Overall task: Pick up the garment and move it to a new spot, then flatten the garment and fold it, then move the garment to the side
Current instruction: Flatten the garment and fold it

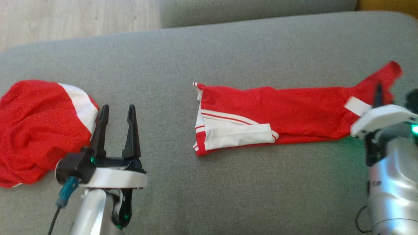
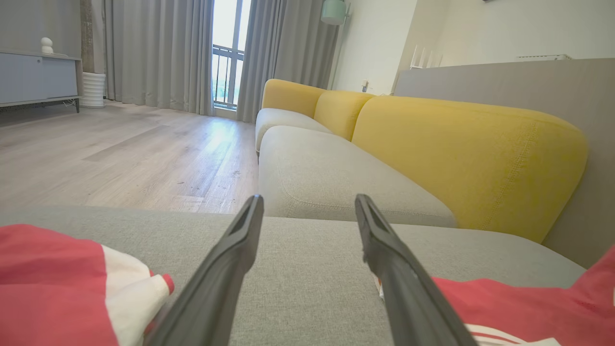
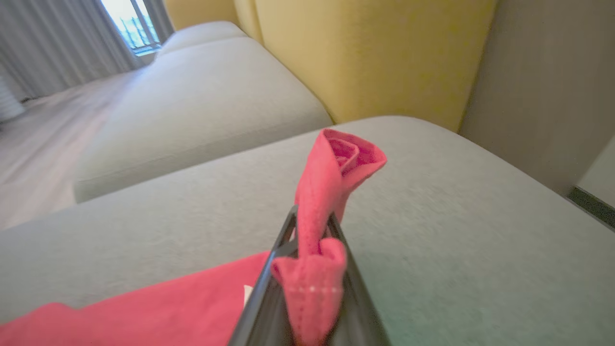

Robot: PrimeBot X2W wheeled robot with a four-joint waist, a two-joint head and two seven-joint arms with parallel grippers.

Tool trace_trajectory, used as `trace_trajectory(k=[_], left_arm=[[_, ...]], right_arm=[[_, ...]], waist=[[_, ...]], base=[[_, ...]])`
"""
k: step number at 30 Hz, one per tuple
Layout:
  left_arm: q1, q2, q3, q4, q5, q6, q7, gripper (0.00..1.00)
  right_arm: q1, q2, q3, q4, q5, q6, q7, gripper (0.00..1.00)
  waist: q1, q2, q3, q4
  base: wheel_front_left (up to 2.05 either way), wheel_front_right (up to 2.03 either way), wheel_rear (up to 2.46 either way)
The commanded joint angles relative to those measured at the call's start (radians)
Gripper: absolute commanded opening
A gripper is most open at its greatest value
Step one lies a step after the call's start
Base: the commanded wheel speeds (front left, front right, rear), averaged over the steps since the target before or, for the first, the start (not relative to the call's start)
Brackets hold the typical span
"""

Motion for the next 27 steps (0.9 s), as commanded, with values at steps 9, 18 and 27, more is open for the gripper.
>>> trace_trajectory(k=[9, 18, 27], left_arm=[[0.024, 0.003, 0.026, -0.025, -0.025, -0.005, -0.005, 1.0], [0.022, 0.003, -0.009, -0.024, -0.046, 0.0, -0.005, 1.0], [0.006, 0.003, -0.044, -0.015, -0.068, 0.009, -0.005, 1.0]], right_arm=[[0.037, 0.005, 0.53, -0.141, 0.398, 0.007, 0.039, 0.0], [0.084, 0.006, 0.88, -0.235, 0.64, 0.007, 0.068, 0.0], [0.05, 0.006, 0.96, -0.101, 0.7, 0.007, 0.029, 0.0]], waist=[[0.0001, 0.0, -0.076, 0.032], [0.0001, 0.0, -0.061, 0.11], [0.0001, 0.0, -0.026, 0.189]], base=[[0.0, 0.0, 0.0], [0.0, 0.0, 0.0], [0.0, 0.0, 0.0]])
